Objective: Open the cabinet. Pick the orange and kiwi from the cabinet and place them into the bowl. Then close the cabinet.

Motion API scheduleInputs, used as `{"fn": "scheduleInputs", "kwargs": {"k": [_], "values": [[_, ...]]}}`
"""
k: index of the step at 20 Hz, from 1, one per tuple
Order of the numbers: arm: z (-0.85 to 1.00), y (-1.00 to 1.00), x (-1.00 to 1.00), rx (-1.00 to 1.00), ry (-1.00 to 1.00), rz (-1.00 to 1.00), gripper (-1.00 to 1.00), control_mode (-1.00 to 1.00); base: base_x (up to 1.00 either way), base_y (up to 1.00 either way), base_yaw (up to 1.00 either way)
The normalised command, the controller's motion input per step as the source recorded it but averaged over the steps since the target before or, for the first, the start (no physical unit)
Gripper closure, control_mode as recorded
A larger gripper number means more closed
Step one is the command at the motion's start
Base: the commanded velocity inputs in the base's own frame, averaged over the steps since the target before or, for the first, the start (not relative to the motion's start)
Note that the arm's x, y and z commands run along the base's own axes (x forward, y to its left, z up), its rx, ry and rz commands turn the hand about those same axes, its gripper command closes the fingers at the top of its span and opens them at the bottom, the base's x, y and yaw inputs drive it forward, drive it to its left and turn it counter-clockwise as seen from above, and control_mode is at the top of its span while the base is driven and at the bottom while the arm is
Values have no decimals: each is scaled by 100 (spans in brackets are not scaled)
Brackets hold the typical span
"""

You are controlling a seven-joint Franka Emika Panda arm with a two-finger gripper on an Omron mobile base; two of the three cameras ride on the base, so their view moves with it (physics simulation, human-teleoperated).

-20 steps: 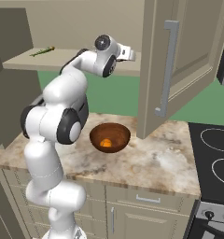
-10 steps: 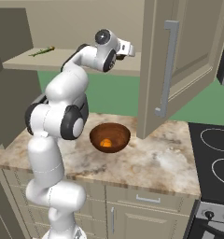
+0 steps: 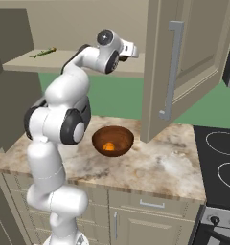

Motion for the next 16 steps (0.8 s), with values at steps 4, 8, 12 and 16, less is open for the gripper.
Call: {"fn": "scheduleInputs", "kwargs": {"k": [4,8,12,16], "values": [[31,0,-69,0,-18,0,100,-100,0,0,0],[46,0,-94,0,-18,0,100,-100,0,0,0],[27,0,-100,0,-14,0,100,-100,0,0,0],[47,-1,-100,3,-11,-3,100,-100,0,0,0]]}}
